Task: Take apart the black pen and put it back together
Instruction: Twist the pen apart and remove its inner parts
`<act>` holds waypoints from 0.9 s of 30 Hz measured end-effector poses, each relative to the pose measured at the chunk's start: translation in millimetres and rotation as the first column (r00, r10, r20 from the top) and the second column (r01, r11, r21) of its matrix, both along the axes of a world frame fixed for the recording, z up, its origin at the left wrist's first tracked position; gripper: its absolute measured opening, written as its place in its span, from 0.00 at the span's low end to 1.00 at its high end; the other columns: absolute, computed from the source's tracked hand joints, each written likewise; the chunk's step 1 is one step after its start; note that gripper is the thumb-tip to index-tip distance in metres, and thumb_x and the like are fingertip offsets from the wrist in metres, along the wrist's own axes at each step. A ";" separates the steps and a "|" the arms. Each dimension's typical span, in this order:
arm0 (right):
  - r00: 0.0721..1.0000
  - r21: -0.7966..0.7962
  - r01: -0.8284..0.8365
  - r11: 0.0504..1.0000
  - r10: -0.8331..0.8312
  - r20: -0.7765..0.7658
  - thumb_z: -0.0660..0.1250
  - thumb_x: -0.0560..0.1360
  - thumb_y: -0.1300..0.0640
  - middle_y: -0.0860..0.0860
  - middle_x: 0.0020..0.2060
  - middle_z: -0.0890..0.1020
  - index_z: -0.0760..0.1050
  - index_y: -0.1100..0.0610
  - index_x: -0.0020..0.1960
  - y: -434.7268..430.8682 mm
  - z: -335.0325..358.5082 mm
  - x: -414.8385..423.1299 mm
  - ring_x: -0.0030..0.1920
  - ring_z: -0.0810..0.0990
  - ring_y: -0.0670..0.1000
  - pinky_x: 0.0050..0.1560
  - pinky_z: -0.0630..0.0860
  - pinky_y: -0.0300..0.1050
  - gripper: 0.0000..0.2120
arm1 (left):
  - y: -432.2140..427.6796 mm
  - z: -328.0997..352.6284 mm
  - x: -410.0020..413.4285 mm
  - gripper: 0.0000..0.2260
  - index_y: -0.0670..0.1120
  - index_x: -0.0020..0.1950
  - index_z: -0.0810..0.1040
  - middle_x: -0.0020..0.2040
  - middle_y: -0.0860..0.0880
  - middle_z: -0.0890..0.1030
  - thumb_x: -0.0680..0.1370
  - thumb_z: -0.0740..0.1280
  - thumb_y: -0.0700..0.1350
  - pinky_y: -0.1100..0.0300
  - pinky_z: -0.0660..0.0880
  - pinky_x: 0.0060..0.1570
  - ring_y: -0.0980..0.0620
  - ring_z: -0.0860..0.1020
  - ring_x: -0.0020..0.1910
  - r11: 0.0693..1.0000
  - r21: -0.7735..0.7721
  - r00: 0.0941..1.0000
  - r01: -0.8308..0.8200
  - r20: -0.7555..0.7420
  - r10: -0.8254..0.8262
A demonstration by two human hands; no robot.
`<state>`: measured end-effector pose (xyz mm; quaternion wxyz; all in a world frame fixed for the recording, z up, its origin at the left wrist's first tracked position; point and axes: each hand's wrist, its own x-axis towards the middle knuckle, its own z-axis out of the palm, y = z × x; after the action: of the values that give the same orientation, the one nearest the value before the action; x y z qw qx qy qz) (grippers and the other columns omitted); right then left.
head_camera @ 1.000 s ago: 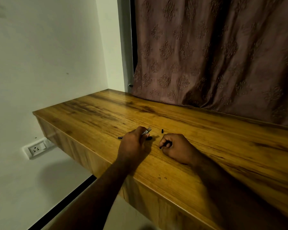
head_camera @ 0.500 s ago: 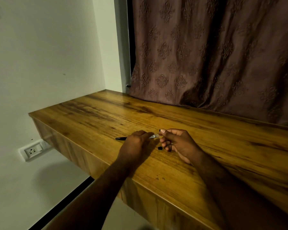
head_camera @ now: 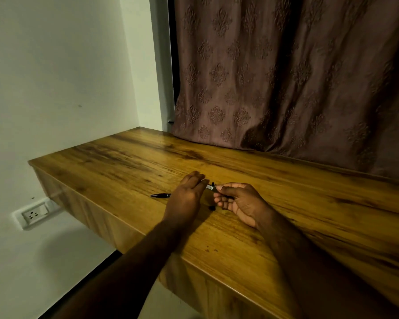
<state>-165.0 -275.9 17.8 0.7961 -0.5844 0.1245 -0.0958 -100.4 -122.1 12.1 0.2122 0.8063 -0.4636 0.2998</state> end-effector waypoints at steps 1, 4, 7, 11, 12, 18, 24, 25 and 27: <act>1.000 0.011 0.000 1.000 0.000 0.002 0.67 0.75 0.66 0.59 0.35 0.83 0.79 0.67 0.47 -0.1 0.0 -0.2 0.32 0.82 0.50 0.32 0.79 0.39 0.04 | -2.1 -0.6 0.3 0.20 0.36 0.55 0.81 0.54 0.37 0.82 0.72 0.55 0.41 0.47 0.78 0.52 0.37 0.79 0.57 1.000 0.012 1.000 -0.015 0.009 0.014; 1.000 0.028 0.004 1.000 -0.004 0.001 0.67 0.75 0.66 0.59 0.34 0.83 0.79 0.67 0.46 -1.0 0.4 0.1 0.32 0.82 0.51 0.32 0.79 0.39 0.04 | -4.7 -4.5 3.9 0.20 0.36 0.56 0.81 0.56 0.37 0.82 0.72 0.55 0.41 0.46 0.77 0.54 0.36 0.77 0.60 0.999 0.033 0.999 -0.037 0.030 0.036; 1.000 0.024 0.004 1.000 -0.004 -0.006 0.67 0.75 0.67 0.59 0.34 0.82 0.79 0.68 0.47 -0.8 1.0 0.5 0.32 0.82 0.51 0.32 0.79 0.40 0.04 | -4.4 -3.8 4.1 0.20 0.37 0.55 0.81 0.57 0.37 0.81 0.72 0.54 0.40 0.47 0.76 0.54 0.36 0.77 0.61 0.998 0.033 0.998 -0.046 0.031 0.045; 1.000 0.037 0.002 0.999 -0.002 -0.010 0.67 0.75 0.67 0.59 0.34 0.83 0.79 0.67 0.46 -1.9 0.9 -0.1 0.31 0.82 0.51 0.33 0.80 0.40 0.04 | -5.3 -2.4 1.8 0.16 0.35 0.55 0.80 0.57 0.36 0.81 0.72 0.58 0.36 0.47 0.76 0.55 0.36 0.76 0.61 1.000 0.000 1.000 -0.025 0.000 0.025; 1.000 0.041 -0.002 0.999 0.002 -0.010 0.67 0.74 0.66 0.59 0.34 0.83 0.79 0.67 0.46 -1.9 1.4 -0.2 0.32 0.82 0.51 0.33 0.80 0.40 0.04 | -5.2 -2.8 2.2 0.14 0.35 0.55 0.80 0.57 0.35 0.81 0.71 0.63 0.34 0.46 0.75 0.55 0.35 0.76 0.61 1.000 -0.018 1.000 -0.020 -0.013 0.020; 1.000 0.056 -0.005 0.998 0.005 -0.011 0.67 0.74 0.66 0.59 0.35 0.83 0.79 0.67 0.46 -1.0 3.3 -0.8 0.32 0.82 0.51 0.33 0.79 0.39 0.04 | -3.8 -2.6 0.1 0.15 0.35 0.57 0.79 0.58 0.34 0.80 0.70 0.69 0.31 0.42 0.74 0.59 0.35 0.75 0.63 0.998 -0.050 0.994 -0.031 -0.111 0.025; 1.000 0.057 0.000 0.998 0.000 0.000 0.67 0.75 0.65 0.60 0.36 0.82 0.79 0.68 0.48 0.1 4.2 -2.2 0.32 0.82 0.50 0.33 0.80 0.39 0.05 | -3.9 1.3 -4.4 0.21 0.36 0.55 0.80 0.55 0.35 0.81 0.72 0.55 0.44 0.44 0.75 0.57 0.35 0.78 0.59 0.996 -0.070 0.982 -0.054 -0.184 0.040; 1.000 0.066 0.000 0.998 0.000 0.005 0.66 0.76 0.64 0.60 0.36 0.82 0.78 0.68 0.49 0.4 4.5 -2.7 0.32 0.82 0.50 0.33 0.80 0.39 0.07 | -3.6 1.1 -4.2 0.20 0.36 0.55 0.80 0.55 0.35 0.81 0.72 0.55 0.43 0.44 0.75 0.57 0.36 0.78 0.59 0.996 -0.065 0.979 -0.060 -0.199 0.046; 1.000 0.087 -0.007 0.996 0.005 0.017 0.66 0.77 0.62 0.59 0.35 0.82 0.78 0.69 0.50 0.7 4.8 -3.1 0.31 0.82 0.50 0.32 0.79 0.39 0.10 | -2.8 1.0 -4.0 0.21 0.35 0.56 0.80 0.56 0.35 0.81 0.72 0.56 0.44 0.45 0.74 0.58 0.36 0.78 0.59 0.996 -0.061 0.972 -0.066 -0.229 0.051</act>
<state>-168.2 -275.2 22.6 0.8220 -0.5489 0.1200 -0.0930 -104.4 -124.9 13.0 0.2823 0.8409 -0.4018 0.2275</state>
